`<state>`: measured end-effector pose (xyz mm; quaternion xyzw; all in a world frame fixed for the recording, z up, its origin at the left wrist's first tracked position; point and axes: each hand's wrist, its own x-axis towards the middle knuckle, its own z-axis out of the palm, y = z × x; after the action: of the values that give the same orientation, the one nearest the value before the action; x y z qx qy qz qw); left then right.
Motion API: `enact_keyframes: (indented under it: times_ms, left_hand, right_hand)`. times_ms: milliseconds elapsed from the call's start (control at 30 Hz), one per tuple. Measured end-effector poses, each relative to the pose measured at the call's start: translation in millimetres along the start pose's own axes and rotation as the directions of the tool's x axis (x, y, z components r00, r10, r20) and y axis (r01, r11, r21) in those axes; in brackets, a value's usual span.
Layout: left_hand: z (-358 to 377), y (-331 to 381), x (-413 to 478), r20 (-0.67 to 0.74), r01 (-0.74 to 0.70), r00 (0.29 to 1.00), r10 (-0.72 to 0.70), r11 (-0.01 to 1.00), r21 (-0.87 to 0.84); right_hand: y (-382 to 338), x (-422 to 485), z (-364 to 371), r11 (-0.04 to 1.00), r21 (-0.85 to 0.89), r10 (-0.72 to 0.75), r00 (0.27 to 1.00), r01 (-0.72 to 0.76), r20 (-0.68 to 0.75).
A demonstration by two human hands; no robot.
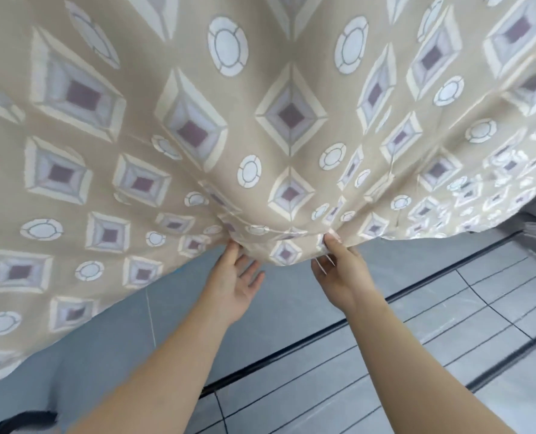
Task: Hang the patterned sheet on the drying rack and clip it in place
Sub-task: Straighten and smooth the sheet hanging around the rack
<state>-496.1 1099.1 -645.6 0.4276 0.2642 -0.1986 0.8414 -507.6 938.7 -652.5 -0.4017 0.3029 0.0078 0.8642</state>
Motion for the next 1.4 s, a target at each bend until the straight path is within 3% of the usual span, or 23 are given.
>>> enact_keyframes:
  times_ms: [133,200,433,733,867,1133,1400]
  left_hand:
    - [20,-3,-21,-0.119,0.168,0.979,-0.166,0.986,0.002]
    - [40,-3,-32,-0.185,0.251,0.952,-0.243,0.968,0.016]
    - [141,-7,-91,-0.210,0.369,0.919,-0.334,0.916,0.158]
    - [276,46,-177,-0.167,0.328,0.943,-0.287,0.880,0.342]
    - [316,74,-207,-0.127,0.312,0.950,-0.285,0.868,0.387]
    - [356,111,-238,-0.039,0.257,0.963,-0.268,0.856,0.448]
    - [404,98,-229,0.001,0.200,0.971,-0.239,0.814,0.545]
  right_hand:
    - [-5,-16,-4,0.963,-0.153,0.205,0.971,-0.222,-0.124]
    - [-16,-28,-9,0.945,-0.140,0.260,0.938,-0.296,-0.228]
    - [-87,-91,-30,0.935,-0.023,0.315,0.861,-0.353,-0.399]
    - [-218,-173,-21,0.937,0.102,0.342,0.822,-0.333,-0.455]
    - [-268,-201,-5,0.947,0.039,0.301,0.839,-0.319,-0.454]
    - [-335,-239,21,0.964,0.082,0.261,0.846,-0.252,-0.466]
    - [-387,-225,-9,0.962,0.126,0.272,0.825,-0.241,-0.496]
